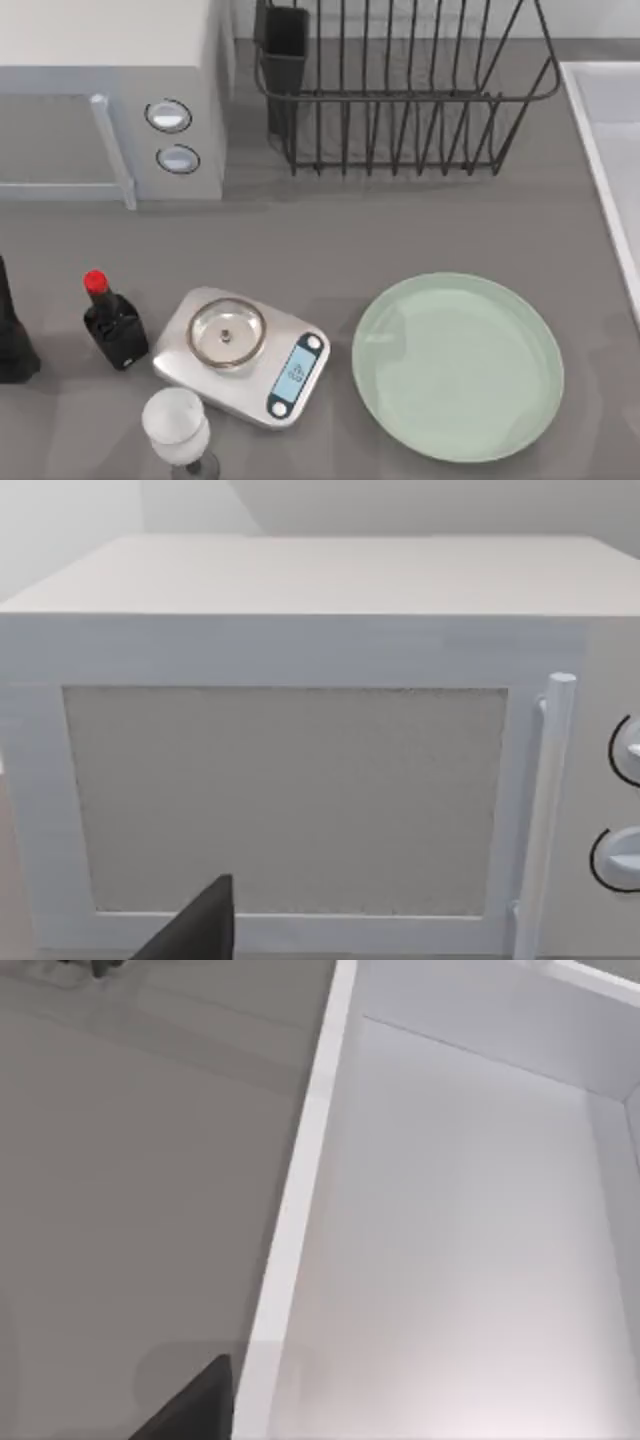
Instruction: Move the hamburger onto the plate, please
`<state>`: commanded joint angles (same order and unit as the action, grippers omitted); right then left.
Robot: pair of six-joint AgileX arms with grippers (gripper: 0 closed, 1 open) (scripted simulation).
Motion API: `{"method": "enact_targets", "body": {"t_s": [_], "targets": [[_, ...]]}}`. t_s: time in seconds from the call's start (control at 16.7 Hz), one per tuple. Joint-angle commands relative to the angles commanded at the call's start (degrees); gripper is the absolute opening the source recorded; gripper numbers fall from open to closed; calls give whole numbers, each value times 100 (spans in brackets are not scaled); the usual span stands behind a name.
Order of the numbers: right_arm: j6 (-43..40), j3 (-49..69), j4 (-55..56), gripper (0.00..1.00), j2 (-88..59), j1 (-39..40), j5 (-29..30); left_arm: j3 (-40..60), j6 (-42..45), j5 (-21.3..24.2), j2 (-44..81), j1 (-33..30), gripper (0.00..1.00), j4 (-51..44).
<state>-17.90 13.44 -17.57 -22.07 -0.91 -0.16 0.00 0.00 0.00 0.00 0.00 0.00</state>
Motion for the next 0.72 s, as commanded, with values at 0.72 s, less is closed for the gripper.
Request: {"method": "enact_targets", "body": {"t_s": [0.72], "targets": [[-3646, 2666, -3633, 100, -4999, -206, 1, 0, 0, 0, 0, 0, 100, 0]]}}
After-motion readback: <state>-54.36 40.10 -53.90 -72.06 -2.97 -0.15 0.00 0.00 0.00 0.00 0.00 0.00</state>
